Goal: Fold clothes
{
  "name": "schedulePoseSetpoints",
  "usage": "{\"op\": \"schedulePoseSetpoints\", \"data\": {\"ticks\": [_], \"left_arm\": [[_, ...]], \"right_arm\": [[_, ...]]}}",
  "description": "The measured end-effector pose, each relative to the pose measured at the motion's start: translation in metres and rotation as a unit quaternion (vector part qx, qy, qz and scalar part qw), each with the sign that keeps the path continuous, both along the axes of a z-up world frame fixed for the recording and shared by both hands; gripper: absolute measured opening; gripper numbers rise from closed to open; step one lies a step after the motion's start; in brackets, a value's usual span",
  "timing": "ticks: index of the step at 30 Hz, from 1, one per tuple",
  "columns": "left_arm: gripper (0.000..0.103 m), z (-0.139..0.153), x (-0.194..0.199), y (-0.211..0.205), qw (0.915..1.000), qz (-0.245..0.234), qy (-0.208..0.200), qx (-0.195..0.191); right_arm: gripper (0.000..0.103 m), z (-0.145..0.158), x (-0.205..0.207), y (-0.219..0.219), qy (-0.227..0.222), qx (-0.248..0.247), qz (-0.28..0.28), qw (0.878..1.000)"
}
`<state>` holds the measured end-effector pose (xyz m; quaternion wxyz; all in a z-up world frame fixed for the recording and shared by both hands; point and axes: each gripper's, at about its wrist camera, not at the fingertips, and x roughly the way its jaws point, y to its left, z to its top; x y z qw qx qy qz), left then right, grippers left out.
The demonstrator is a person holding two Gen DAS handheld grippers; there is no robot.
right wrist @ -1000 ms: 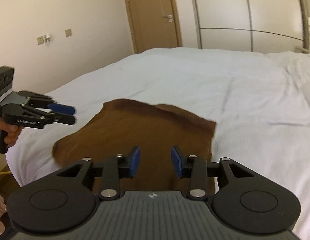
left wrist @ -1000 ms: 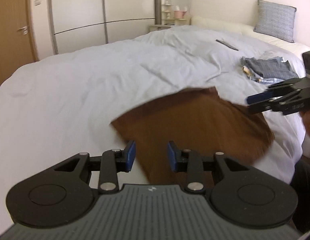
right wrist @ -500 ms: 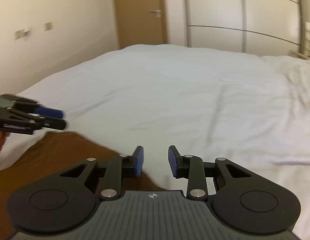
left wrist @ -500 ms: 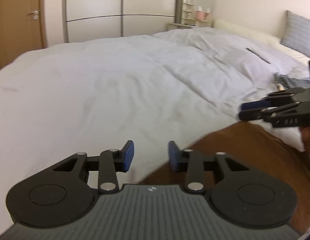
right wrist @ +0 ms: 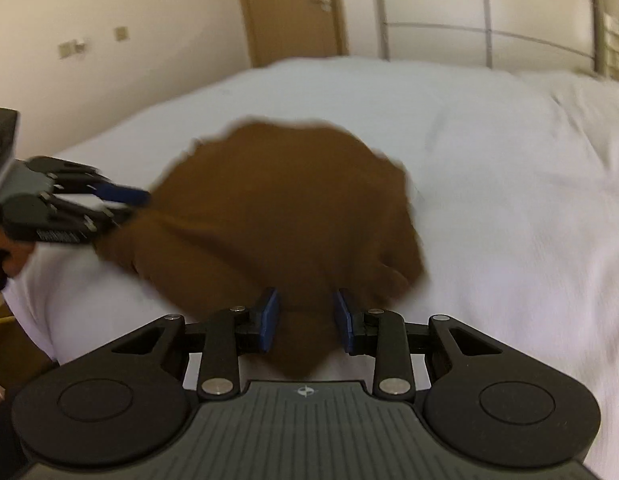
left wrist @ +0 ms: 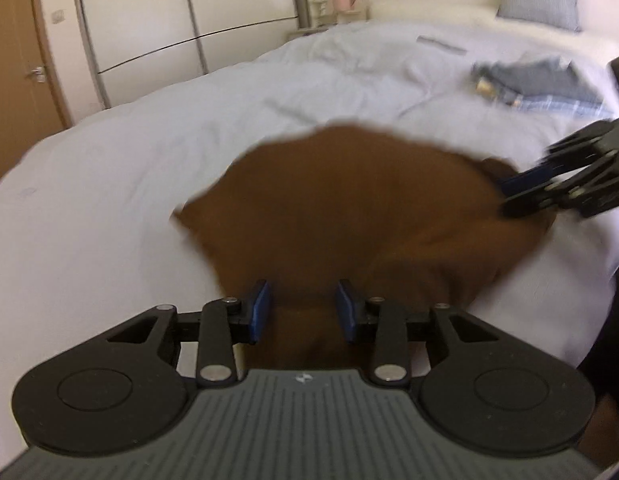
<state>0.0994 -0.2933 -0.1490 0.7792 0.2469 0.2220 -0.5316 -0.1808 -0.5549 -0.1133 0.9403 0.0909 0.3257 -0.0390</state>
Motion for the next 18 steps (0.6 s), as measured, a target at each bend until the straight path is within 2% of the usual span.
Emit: {"op": "schedulePoseSetpoints", "data": {"ticks": [2, 3, 5, 7, 11, 14, 16, 18], "left_arm": [[0.035, 0.003, 0.006, 0.014, 0.9994, 0.021, 0.023, -0.014], [0.037, 0.005, 0.005, 0.016, 0.9995, 0.028, 0.011, -0.010], [0.037, 0.011, 0.001, 0.021, 0.9990, 0.038, -0.021, 0.004], [0.037, 0.018, -0.010, 0.024, 0.9973, 0.039, -0.059, 0.017], [0.035, 0.028, -0.052, 0.031, 0.9879, -0.011, -0.152, 0.028], [0.036, 0.022, -0.086, 0.034, 0.9745, -0.066, -0.212, 0.033], [0.036, 0.009, -0.100, 0.028, 0.9628, -0.090, -0.248, 0.058], [0.036, -0.004, -0.109, 0.021, 0.9518, -0.105, -0.277, 0.080]], "right_arm": [[0.030, 0.000, -0.017, -0.005, 0.005, 0.003, -0.024, 1.000], [0.032, 0.003, -0.023, -0.007, 0.008, -0.009, -0.034, 0.999], [0.033, 0.008, -0.030, -0.004, 0.011, -0.037, -0.042, 0.998], [0.033, 0.012, -0.028, 0.009, 0.008, -0.058, -0.026, 0.998], [0.034, 0.021, -0.025, 0.035, 0.002, -0.101, 0.006, 0.995], [0.041, 0.027, -0.022, 0.055, -0.002, -0.132, 0.030, 0.991], [0.048, 0.031, -0.020, 0.068, -0.005, -0.153, 0.046, 0.987], [0.049, 0.032, -0.014, 0.083, -0.003, -0.178, 0.067, 0.982]]}}
